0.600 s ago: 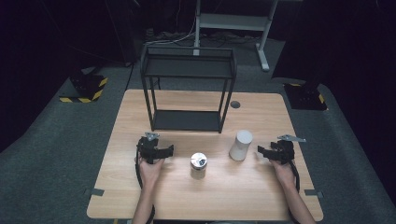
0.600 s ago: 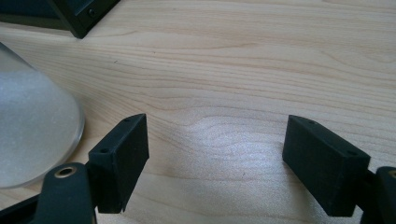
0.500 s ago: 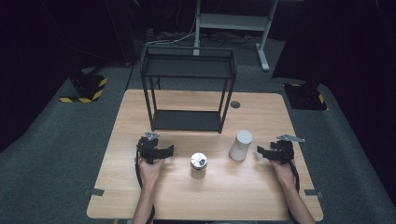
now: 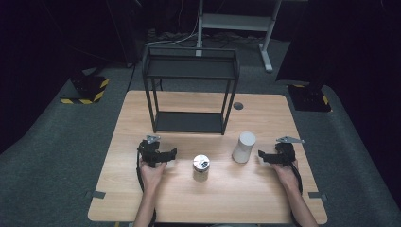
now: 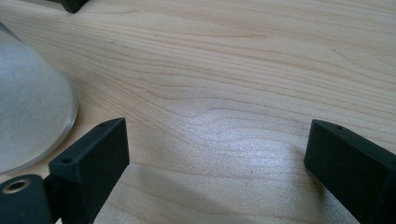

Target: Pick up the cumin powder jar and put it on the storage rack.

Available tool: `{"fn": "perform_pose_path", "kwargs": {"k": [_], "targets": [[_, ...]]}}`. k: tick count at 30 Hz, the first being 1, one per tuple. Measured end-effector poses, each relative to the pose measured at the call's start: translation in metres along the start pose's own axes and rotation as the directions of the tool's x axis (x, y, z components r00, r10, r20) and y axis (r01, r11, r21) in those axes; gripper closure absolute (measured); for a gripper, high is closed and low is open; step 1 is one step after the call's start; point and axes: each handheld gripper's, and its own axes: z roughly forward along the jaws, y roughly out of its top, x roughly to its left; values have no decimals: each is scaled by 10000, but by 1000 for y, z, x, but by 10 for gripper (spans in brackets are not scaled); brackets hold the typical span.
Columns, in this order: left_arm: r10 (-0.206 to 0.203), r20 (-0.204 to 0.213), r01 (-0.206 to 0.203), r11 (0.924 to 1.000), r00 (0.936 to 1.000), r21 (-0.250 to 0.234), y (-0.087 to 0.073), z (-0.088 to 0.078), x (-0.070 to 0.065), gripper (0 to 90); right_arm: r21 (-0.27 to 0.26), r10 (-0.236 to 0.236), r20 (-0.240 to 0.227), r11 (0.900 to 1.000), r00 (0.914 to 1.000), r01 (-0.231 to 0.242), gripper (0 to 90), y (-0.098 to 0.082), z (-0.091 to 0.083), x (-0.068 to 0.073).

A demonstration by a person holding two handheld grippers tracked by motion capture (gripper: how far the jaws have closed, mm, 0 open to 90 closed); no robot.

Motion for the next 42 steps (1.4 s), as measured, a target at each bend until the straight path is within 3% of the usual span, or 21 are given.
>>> {"fn": "perform_pose_path", "kwargs": {"k": [6, 15, 25, 26, 29, 39, 40, 41, 42], "targets": [[94, 238, -93, 10000, 9997, -17, -1, -1, 1, 7, 103, -132, 64, 9999, 9999, 131, 51, 2, 1, 3], [16, 970, 25, 9991, 9953, -415, -13, -13, 11, 7, 148, -225, 178, 9996, 9996, 222, 53, 3, 1, 5], [703, 1586, -643, 9970, 9848, -427, -13, -30, 11, 7, 112, -125, 180, 9999, 9998, 123, 59, 2, 1, 5], [865, 1747, -800, 9958, 9808, -437, -13, -34, 10, 7, 109, -116, 181, 9999, 9998, 114, 60, 2, 1, 5], [983, 1887, -908, 9947, 9771, -478, -14, -37, 8, 7, 112, -124, 190, 9999, 9997, 122, 60, 2, 1, 5], [2175, 2596, -2118, 9760, 9409, -500, -21, -52, -8, 7, 82, -91, 186, 9999, 9998, 90, 66, 1, 1, 4], [2175, 2596, -2118, 9760, 9409, -500, -21, -52, -8, 7, 82, -91, 186, 9999, 9998, 90, 66, 1, 1, 4], [2368, 2723, -2311, 9715, 9326, -532, -23, -54, -11, 7, 73, -83, 181, 9999, 9998, 82, 67, 1, 0, 4], [2368, 2723, -2311, 9715, 9326, -532, -23, -54, -11, 7, 73, -83, 181, 9999, 9998, 82, 67, 1, 0, 4]]}}
